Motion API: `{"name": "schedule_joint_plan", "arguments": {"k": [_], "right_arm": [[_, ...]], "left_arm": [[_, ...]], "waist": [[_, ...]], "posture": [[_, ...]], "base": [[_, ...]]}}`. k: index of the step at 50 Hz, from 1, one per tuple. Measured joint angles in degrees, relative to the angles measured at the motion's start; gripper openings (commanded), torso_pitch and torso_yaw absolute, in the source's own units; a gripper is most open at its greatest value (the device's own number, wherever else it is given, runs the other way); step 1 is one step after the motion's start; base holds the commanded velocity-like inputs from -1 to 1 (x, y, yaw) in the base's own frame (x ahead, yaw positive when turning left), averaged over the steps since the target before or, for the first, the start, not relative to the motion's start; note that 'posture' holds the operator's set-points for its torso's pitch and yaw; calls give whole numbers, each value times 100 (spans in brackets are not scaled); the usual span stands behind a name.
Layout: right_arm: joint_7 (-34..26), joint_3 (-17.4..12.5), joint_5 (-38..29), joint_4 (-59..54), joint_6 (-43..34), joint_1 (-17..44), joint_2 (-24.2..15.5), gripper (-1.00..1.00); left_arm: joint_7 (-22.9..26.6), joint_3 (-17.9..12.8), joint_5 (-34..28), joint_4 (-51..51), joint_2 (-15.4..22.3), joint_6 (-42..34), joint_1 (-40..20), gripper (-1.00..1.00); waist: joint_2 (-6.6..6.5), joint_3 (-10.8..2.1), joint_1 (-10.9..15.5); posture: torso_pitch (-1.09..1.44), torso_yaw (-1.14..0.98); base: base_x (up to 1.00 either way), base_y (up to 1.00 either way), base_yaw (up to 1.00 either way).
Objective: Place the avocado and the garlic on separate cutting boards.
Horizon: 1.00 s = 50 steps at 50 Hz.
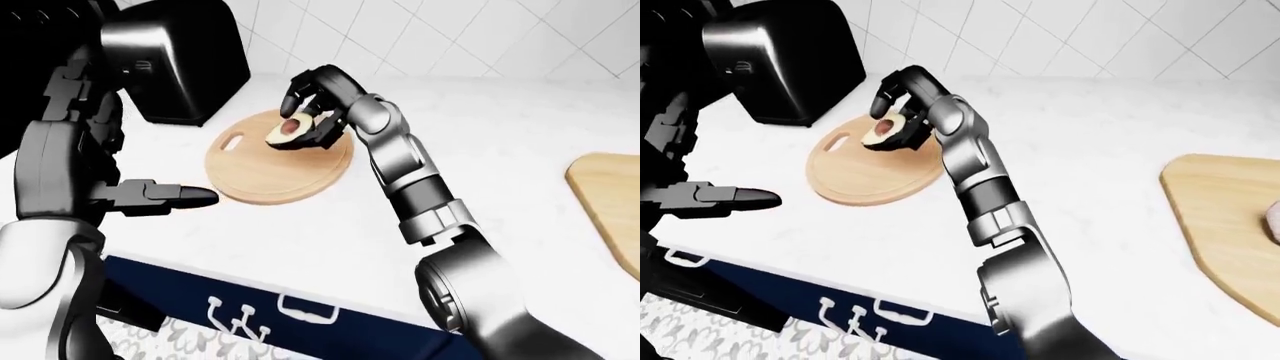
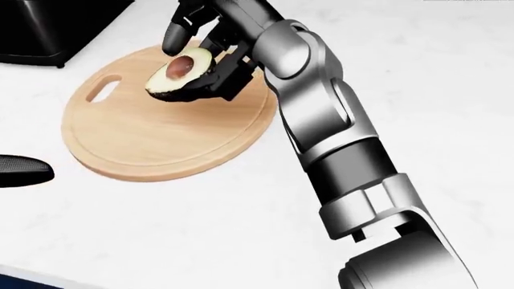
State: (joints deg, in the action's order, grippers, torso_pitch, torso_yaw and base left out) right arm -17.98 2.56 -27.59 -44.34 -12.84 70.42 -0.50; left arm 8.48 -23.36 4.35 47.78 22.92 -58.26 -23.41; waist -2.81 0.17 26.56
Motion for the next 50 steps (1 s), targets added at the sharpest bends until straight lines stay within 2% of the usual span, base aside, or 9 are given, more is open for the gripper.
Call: {"name": "schedule_joint_plan", "arguments": {"k": [8,19,22,26,34,42,43,45,50], "right_arm": [[-35,1,-45,18,-44,-41,-5,-4],[-38,-6,-81,16,-75,-58,-13,0],[-28,-13,-84,45,-78,-54,-14,11],[161,-110,-10,-374,613,-126,-181,14],[176,-73,-32,-453,668,-305,-166,39],[164,-87,-50,-379,657,-361,-217,77],[161,-87,-52,-373,659,-364,-221,91],[154,-87,-56,-351,657,-369,-226,100],[136,-92,-63,-239,620,-390,-235,100]], "left_arm": [[-6,19,-2,11,-39,46,62,100],[-36,21,-25,8,-31,41,28,100],[-34,20,-25,7,-30,41,34,100],[-22,-17,-19,16,-52,49,99,100],[7,-119,19,102,-64,93,179,100],[-20,-119,26,74,-77,107,214,100],[-26,-111,24,70,-78,111,213,100],[-32,-104,24,72,-79,118,213,100],[-29,-122,35,96,-83,123,231,100]], "waist": [[13,-14,50],[19,-25,98],[17,-31,104],[4,-94,111],[-4,-81,120],[16,-65,146],[16,-66,147],[17,-67,149],[15,-70,154]], "posture": [[0,40],[0,40],[0,40],[0,40],[0,40],[0,40],[0,40],[0,40],[0,40]], "base": [[0,0,0],[0,0,0],[0,0,0],[0,0,0],[0,0,0],[0,0,0],[0,0,0],[0,0,0],[0,0,0]]}}
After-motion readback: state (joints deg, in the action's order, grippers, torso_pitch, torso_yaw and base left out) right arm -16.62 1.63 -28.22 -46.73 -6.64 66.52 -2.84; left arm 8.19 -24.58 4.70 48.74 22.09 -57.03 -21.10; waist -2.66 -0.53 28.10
